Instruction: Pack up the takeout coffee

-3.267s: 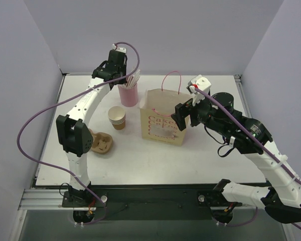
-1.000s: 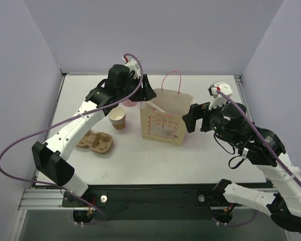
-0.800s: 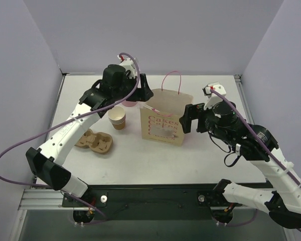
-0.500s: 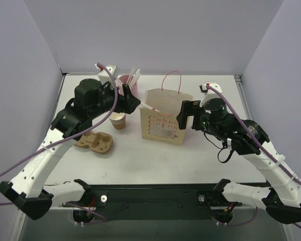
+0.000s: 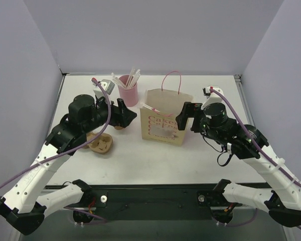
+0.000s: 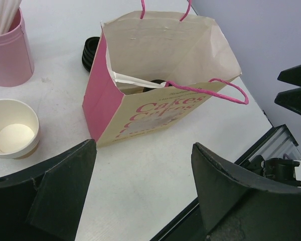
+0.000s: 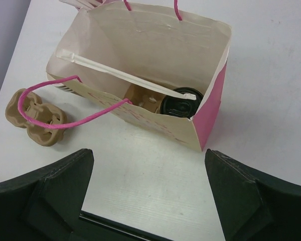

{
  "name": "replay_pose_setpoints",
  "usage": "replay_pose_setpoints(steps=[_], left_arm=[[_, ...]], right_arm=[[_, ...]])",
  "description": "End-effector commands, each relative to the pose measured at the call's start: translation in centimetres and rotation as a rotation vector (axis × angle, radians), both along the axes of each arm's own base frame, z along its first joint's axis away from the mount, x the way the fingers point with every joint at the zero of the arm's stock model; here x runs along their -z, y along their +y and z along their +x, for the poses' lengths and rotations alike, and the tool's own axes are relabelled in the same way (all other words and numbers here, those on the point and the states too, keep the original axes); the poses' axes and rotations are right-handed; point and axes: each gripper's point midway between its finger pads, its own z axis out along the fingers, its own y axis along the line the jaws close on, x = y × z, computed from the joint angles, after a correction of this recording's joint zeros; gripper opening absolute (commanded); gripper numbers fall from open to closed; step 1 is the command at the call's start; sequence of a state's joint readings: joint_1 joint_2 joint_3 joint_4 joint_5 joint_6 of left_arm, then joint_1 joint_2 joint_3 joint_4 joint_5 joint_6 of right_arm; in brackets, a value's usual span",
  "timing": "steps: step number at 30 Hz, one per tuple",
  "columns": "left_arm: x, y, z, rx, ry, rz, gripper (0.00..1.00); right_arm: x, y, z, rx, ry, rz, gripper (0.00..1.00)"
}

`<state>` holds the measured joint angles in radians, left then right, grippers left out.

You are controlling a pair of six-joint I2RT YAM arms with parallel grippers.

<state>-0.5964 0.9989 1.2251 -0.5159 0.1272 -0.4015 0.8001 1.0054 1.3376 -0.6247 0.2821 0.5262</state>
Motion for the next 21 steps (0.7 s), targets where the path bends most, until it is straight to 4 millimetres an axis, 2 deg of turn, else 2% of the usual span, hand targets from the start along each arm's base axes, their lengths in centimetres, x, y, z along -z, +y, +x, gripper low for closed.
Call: replay_pose_setpoints(steps=[1, 12, 21], left_arm=[[-3.42, 0.29, 0.02, -0.009, -0.114, -0.052, 0.86], [-3.92, 0.95, -0.17, -0.026, -0.142, -0.044, 0.86], [-3.60, 0.98, -0.04, -0.033, -0.134, -0.040, 0.87]], right_arm=[[-2.22, -0.42, -0.10, 0.028, -0.088, 0.097, 1.00], [-2.09, -0.25, 0.03, 0.037, -0.106, 0.134, 1.00], [-1.99, -0.32, -0.08, 0.035, -0.107, 0.131, 1.00]])
